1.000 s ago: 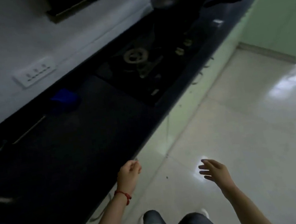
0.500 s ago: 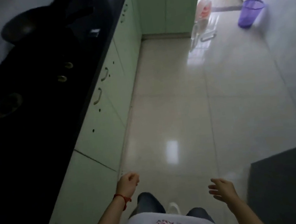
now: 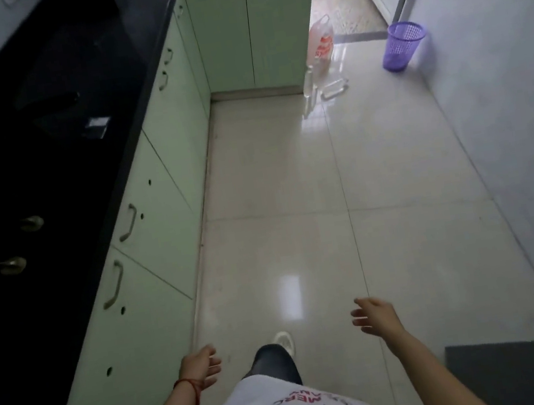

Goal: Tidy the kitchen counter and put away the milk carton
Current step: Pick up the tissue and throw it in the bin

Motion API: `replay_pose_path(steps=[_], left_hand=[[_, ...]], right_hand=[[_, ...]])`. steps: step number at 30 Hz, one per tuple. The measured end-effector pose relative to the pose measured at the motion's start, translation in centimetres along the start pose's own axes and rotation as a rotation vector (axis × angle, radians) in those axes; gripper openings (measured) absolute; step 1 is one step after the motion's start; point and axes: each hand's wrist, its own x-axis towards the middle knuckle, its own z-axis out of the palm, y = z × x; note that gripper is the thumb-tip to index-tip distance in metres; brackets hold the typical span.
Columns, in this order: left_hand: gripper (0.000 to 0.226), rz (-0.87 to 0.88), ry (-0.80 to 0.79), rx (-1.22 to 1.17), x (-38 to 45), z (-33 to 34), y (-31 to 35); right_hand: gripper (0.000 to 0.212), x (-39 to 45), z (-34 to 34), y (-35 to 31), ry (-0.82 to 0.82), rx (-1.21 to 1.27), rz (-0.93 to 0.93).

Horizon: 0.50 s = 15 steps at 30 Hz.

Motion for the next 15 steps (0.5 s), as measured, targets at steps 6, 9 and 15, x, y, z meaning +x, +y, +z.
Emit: replay_pose_path(steps=[6,9,15], left_hand=[[0.021,0.044,-0.064,0.067,3.1,4.7,14.1],[0.019,0.086,-0.108,0.083,4.6,8.0,21.0],[0.02,0.197,-0.134,0.088,9.7,15.2,35.1]], right_hand=[[0.019,6.5,-0.6,-7.4,0.031,0.004,0.016],[0.021,9.6,-1.4,-10.0,0.06,0.023,0.051],[0.022,19.0,-3.5,-18.6,0.086,0.047,0.093]])
